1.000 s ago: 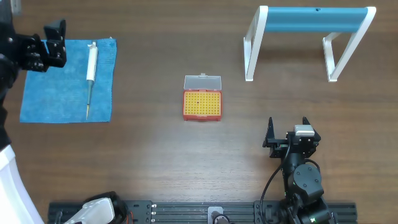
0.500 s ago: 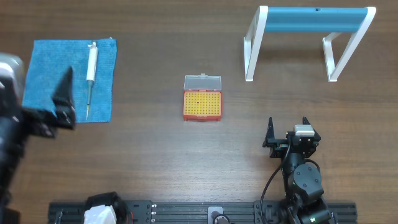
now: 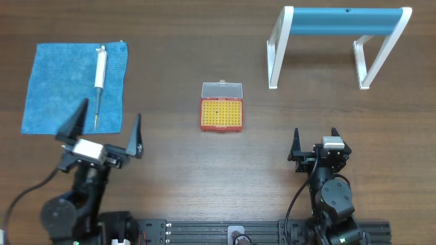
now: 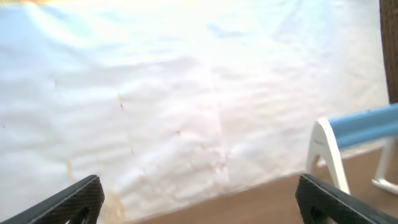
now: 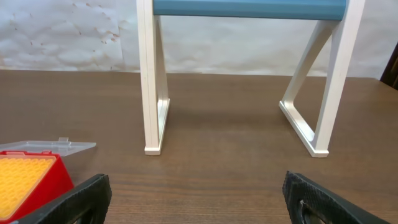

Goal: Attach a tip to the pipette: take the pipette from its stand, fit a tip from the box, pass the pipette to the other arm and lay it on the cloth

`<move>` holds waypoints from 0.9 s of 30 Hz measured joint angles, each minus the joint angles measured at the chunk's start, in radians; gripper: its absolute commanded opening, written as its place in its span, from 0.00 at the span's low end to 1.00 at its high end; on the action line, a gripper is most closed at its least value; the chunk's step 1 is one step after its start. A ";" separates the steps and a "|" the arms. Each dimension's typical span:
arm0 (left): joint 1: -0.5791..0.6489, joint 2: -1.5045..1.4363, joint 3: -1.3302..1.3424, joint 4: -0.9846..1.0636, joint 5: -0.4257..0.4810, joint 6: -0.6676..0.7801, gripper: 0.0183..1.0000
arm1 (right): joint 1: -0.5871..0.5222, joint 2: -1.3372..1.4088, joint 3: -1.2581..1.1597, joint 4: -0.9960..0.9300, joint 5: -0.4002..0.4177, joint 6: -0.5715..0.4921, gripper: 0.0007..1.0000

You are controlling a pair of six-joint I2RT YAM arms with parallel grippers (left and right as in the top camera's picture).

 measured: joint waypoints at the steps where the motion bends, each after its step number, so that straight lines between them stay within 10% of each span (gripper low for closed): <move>1: -0.006 -0.024 -0.037 0.007 -0.011 -0.014 1.00 | 0.000 0.000 0.000 0.000 0.000 0.000 0.91; 11: -0.098 -0.171 -0.296 0.005 -0.205 -0.109 1.00 | 0.000 0.000 0.000 0.000 0.000 0.000 0.91; 27: -0.097 -0.175 -0.312 -0.249 -0.251 -0.096 1.00 | 0.000 0.000 0.000 0.000 0.000 0.000 0.91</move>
